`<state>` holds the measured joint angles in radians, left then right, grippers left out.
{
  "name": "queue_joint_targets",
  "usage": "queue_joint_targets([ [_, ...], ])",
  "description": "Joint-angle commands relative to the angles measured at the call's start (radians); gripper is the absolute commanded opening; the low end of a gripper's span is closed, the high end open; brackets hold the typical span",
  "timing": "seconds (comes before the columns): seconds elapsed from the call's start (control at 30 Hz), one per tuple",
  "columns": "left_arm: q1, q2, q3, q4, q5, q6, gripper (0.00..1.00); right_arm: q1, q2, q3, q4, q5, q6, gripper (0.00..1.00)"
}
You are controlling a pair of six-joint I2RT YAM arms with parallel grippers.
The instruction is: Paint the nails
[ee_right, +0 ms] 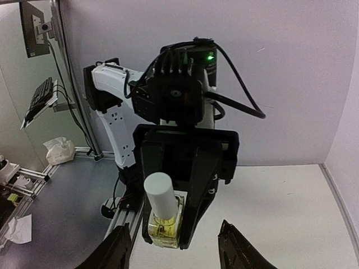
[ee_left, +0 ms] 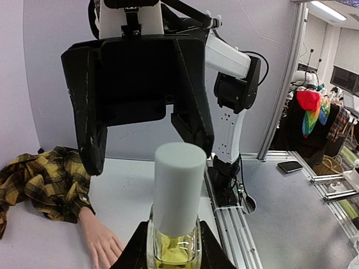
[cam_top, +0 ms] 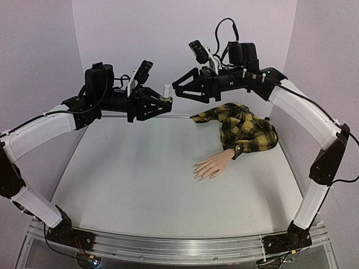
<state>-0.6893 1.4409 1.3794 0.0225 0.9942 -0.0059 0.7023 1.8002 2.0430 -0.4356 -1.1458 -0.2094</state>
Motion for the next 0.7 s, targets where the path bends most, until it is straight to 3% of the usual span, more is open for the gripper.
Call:
queue_joint_targets([
  [0.0,0.015,0.037,0.057,0.019,0.126,-0.051,0.00,-0.002,0.026,0.057,0.028,-0.114,-0.009,0.48],
  [0.23,0.035,0.066,0.056,0.063,0.154,-0.086,0.00,0.001,0.053,0.068,0.043,-0.142,0.009,0.39],
  [0.67,0.042,0.076,0.055,0.093,0.164,-0.104,0.00,0.005,0.103,0.083,0.113,-0.109,0.072,0.33],
])
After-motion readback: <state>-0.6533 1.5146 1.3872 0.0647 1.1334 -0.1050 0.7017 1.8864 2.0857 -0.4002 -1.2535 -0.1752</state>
